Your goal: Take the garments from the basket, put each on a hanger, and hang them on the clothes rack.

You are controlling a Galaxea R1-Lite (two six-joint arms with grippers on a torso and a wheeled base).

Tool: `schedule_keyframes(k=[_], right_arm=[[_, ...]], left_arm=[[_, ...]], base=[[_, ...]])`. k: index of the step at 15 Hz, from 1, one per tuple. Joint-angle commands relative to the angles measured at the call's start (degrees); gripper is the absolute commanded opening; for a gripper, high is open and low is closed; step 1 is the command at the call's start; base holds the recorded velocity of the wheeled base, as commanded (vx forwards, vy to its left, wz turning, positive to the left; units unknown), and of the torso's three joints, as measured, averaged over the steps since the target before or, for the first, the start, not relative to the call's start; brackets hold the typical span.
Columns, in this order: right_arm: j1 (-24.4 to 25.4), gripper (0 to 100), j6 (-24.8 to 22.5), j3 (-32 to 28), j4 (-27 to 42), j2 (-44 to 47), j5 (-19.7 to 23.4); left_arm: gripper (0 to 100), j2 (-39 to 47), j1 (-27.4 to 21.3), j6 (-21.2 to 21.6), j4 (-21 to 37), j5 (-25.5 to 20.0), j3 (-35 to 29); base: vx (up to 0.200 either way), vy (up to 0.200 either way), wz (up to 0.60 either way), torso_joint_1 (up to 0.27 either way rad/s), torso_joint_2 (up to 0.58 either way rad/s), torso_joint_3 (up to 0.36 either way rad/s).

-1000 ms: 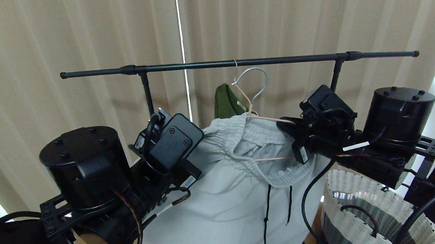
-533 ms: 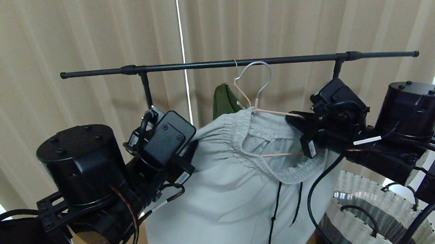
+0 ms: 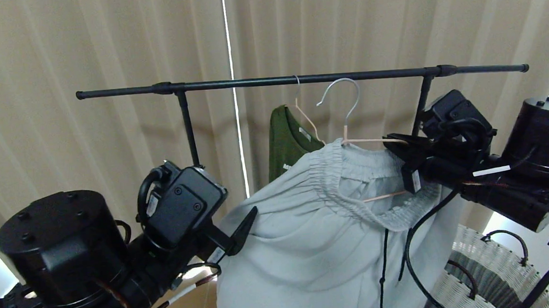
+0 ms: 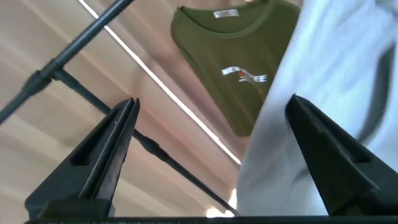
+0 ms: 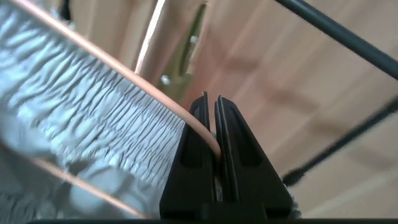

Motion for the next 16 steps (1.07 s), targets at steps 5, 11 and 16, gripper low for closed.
schedule_keyframes(k=[5,11,16], right_arm=[[-1.7,0,4.5,-0.1,0.0,-5.7,0.3],[-1.7,0,5.5,-0.7,-0.1,-6.9,0.6],[-2.2,0,5.7,-0.8,-0.1,-7.1,0.1]], left_arm=[[100,-1.2,0.6,-1.5,0.0,-0.6,5.2],[100,1.8,1.0,-1.9,-0.1,-0.7,5.2],[0,1.4,4.3,-1.9,-0.7,-0.6,6.6]], base=[[0.000,0.000,0.00,0.000,0.00,0.000],[0.000,0.000,0.00,0.000,0.00,0.000],[0.000,0.000,0.00,0.000,0.00,0.000]])
